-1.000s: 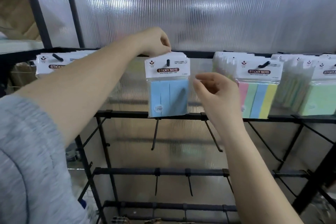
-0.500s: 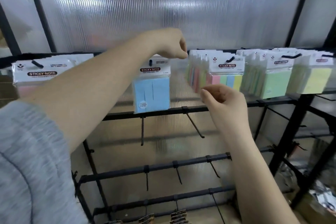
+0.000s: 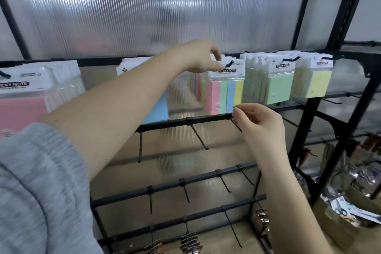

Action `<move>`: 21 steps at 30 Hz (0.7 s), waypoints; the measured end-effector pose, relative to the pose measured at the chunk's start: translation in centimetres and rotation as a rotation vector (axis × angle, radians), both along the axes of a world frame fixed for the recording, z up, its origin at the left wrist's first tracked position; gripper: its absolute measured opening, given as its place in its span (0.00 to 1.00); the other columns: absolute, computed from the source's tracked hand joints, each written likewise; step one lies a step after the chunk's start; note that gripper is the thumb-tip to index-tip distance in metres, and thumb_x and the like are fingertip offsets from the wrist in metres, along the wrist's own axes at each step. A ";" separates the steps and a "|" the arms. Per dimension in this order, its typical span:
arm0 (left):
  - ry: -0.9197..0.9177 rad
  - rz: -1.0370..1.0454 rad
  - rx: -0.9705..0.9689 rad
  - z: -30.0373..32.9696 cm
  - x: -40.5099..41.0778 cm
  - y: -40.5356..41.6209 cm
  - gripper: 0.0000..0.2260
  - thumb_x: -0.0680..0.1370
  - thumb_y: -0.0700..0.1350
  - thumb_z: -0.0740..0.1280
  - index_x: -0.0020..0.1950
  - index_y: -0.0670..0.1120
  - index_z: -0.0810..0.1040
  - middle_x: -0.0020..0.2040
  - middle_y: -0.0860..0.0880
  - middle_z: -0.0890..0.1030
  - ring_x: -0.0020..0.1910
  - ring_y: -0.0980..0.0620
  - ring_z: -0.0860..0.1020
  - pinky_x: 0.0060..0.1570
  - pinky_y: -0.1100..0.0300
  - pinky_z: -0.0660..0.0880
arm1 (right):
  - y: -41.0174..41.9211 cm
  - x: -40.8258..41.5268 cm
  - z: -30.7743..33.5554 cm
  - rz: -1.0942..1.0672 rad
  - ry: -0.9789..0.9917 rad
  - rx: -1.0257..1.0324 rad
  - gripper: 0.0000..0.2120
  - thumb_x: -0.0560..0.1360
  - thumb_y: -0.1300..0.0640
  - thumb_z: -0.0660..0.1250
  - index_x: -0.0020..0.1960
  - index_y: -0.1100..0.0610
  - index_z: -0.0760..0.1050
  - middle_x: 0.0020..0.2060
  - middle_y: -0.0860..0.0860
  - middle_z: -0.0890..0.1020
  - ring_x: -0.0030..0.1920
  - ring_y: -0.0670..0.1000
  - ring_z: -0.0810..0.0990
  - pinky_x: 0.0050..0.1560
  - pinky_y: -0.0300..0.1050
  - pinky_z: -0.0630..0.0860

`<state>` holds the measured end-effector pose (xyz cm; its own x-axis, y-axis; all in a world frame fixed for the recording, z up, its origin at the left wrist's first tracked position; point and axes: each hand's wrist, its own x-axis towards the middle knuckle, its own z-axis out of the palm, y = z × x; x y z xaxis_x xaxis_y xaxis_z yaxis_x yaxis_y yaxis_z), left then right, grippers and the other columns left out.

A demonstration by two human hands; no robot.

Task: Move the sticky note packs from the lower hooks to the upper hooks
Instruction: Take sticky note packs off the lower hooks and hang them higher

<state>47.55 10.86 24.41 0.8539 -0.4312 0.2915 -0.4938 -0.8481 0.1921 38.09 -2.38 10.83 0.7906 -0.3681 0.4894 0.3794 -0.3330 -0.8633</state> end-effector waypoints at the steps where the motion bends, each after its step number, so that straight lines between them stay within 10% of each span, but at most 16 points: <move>1: 0.015 0.009 -0.027 -0.2 0.0 -0.4 0.17 0.77 0.54 0.66 0.64 0.50 0.75 0.62 0.49 0.76 0.59 0.50 0.75 0.55 0.59 0.68 | -0.8 0.2 -0.1 0.003 0.003 -0.002 0.05 0.74 0.59 0.68 0.44 0.52 0.82 0.37 0.41 0.83 0.40 0.38 0.81 0.42 0.27 0.74; 11: -0.025 0.136 -0.298 -1.5 -0.4 -2.7 0.06 0.76 0.44 0.69 0.52 0.45 0.80 0.42 0.53 0.77 0.48 0.53 0.76 0.46 0.63 0.68 | -8.1 5.5 1.3 0.214 0.009 -0.220 0.03 0.76 0.57 0.67 0.47 0.52 0.79 0.37 0.39 0.80 0.38 0.35 0.78 0.36 0.24 0.71; 15: 0.012 0.200 -0.411 -1.8 -1.2 -2.7 0.06 0.76 0.46 0.69 0.52 0.48 0.79 0.42 0.56 0.77 0.42 0.58 0.75 0.45 0.64 0.69 | -8.0 7.7 1.9 0.323 0.001 -0.215 0.13 0.75 0.52 0.69 0.57 0.55 0.76 0.47 0.46 0.80 0.47 0.46 0.80 0.50 0.43 0.78; 21: -0.153 0.331 -0.526 -3.3 -2.3 -2.6 0.07 0.78 0.47 0.66 0.54 0.48 0.77 0.47 0.54 0.78 0.46 0.56 0.75 0.45 0.63 0.71 | -6.4 9.7 2.2 0.329 -0.051 -0.187 0.27 0.71 0.48 0.73 0.65 0.55 0.68 0.52 0.49 0.78 0.51 0.47 0.77 0.51 0.42 0.75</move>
